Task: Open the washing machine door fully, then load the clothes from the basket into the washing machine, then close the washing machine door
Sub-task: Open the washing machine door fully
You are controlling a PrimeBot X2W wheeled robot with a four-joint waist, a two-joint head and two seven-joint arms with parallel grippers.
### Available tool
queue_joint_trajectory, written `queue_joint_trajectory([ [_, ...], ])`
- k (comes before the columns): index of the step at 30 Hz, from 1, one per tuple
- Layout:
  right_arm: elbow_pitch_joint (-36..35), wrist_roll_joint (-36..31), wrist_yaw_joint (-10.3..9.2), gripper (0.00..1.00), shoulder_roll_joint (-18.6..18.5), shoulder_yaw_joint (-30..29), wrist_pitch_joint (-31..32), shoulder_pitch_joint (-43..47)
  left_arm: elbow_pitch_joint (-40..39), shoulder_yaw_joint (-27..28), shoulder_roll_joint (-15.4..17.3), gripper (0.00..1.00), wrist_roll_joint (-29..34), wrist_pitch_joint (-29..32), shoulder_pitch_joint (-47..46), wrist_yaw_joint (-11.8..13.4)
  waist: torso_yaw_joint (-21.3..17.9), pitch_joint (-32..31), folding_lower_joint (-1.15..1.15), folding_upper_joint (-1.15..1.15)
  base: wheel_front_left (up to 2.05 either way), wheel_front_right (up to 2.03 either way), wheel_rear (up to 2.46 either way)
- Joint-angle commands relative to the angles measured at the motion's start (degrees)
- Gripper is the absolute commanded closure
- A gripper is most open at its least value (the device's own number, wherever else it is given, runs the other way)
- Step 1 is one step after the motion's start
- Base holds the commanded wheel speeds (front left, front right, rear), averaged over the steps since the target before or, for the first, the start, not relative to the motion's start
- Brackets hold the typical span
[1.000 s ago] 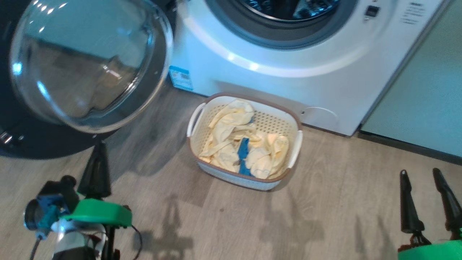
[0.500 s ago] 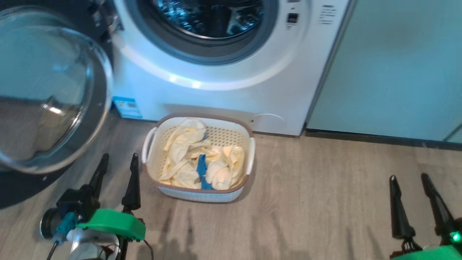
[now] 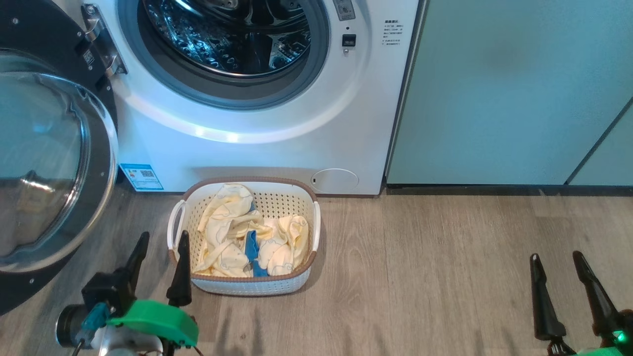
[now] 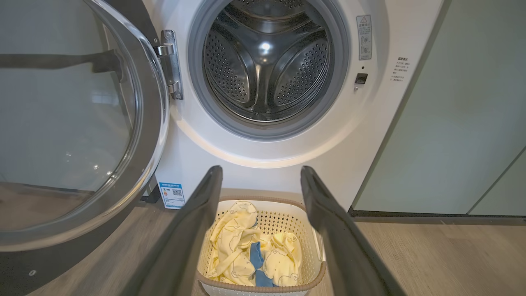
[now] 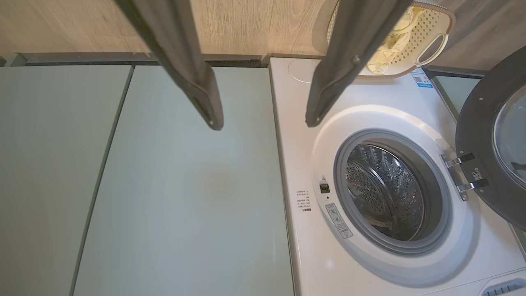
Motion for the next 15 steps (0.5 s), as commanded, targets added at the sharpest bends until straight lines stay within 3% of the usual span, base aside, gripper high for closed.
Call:
queue_joint_trajectory([
  [1, -1.93, -0.10, -0.16, 0.00, -0.66, 1.11, -0.54, -1.13, -1.57, 1.54, 0.88, 0.00, -0.19, -0.01, -1.46, 0.45, 0.06, 0.01, 0.00, 0.00, 0.00, 0.00, 0.00],
  [15, -1.59, -0.23, -0.16, 0.00, -0.65, 1.06, -0.54, -1.75, -1.84, 0.57, 0.97, 0.00, -0.62, 0.74, -0.86, 1.11, 1.41, 0.29, 0.00, 0.00, 0.00, 0.00, 0.00],
])
